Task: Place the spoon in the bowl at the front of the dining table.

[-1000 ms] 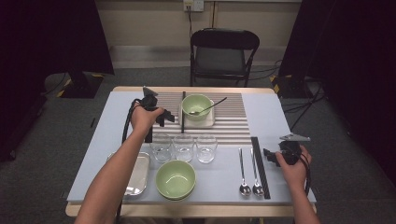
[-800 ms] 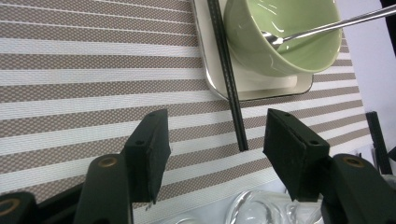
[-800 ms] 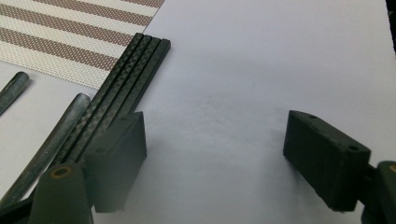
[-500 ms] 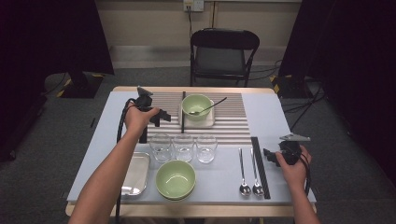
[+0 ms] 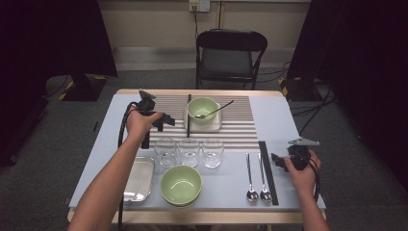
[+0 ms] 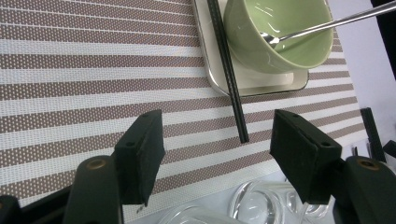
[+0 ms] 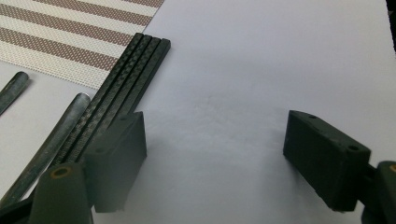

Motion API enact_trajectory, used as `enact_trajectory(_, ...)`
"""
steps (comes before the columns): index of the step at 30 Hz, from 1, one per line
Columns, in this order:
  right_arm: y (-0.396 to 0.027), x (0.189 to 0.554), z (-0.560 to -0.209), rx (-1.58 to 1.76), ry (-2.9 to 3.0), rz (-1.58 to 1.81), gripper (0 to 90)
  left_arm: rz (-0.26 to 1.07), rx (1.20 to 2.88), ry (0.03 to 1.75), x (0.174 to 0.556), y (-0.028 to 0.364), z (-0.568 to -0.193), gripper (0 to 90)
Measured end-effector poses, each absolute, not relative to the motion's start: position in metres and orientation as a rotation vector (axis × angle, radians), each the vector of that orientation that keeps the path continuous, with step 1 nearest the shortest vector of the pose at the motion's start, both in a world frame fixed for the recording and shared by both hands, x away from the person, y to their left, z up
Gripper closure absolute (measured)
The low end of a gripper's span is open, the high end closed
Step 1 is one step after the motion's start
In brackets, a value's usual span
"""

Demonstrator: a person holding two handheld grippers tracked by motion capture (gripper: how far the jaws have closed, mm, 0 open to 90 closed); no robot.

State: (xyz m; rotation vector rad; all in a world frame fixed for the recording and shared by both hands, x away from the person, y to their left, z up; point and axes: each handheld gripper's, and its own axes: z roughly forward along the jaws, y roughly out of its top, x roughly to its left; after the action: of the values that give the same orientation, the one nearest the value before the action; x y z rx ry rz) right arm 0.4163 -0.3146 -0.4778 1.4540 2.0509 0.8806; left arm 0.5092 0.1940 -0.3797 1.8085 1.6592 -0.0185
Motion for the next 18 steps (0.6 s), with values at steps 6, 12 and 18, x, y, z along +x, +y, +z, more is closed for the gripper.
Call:
enact_trajectory(6, -0.315, 0.416, -0.478, 1.451, 2.05, 0.879, 20.3, -0.038, 1.802, 1.649, 0.507, 0.197, -0.38, 34.6)
enact_trajectory(12, -0.315, 0.416, -0.478, 1.449, 2.052, 0.877, 20.2, -0.038, 1.803, 1.653, 0.504, 0.203, -0.381, 34.4)
enact_trajectory(18, -0.314, 0.416, -0.478, 1.455, 2.049, 0.879, 20.2, -0.027, 1.801, 1.65, 0.5, 0.208, -0.377, 34.4)
